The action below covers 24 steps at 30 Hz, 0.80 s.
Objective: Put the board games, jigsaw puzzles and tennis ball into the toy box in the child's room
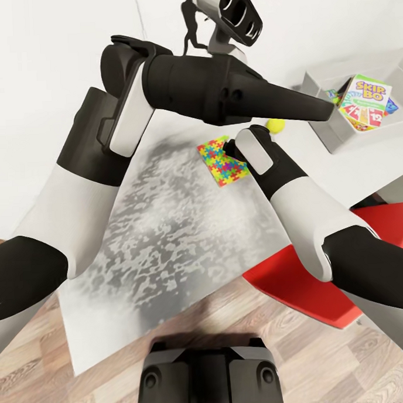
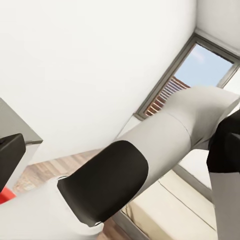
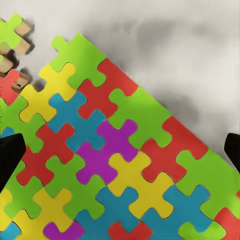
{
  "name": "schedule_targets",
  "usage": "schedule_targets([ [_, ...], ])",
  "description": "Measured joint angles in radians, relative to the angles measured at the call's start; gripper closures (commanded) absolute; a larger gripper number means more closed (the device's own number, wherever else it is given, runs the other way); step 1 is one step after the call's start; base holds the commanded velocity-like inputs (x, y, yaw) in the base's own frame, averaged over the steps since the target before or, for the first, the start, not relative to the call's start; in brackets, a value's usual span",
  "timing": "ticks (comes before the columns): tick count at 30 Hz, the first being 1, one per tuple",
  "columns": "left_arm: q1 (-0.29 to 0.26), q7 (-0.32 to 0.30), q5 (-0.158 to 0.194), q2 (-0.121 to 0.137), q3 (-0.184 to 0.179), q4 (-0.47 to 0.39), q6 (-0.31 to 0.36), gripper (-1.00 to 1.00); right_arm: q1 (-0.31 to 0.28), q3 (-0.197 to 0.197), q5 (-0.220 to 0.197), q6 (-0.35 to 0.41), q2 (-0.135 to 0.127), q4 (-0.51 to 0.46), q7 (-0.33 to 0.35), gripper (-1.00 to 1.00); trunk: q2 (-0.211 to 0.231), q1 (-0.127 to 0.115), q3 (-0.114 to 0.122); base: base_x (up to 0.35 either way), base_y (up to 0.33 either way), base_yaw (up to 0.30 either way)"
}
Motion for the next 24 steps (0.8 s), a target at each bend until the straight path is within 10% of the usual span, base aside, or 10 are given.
schedule_targets([
  [24,0.000,0.018,0.001,-0.001,0.000,0.002,0.000,-1.00,0.000,-0.001,-0.003,-0.002,-0.002,0.000,0.001,-1.00,0.000,0.000,0.000,-0.130,0.060,0.000],
])
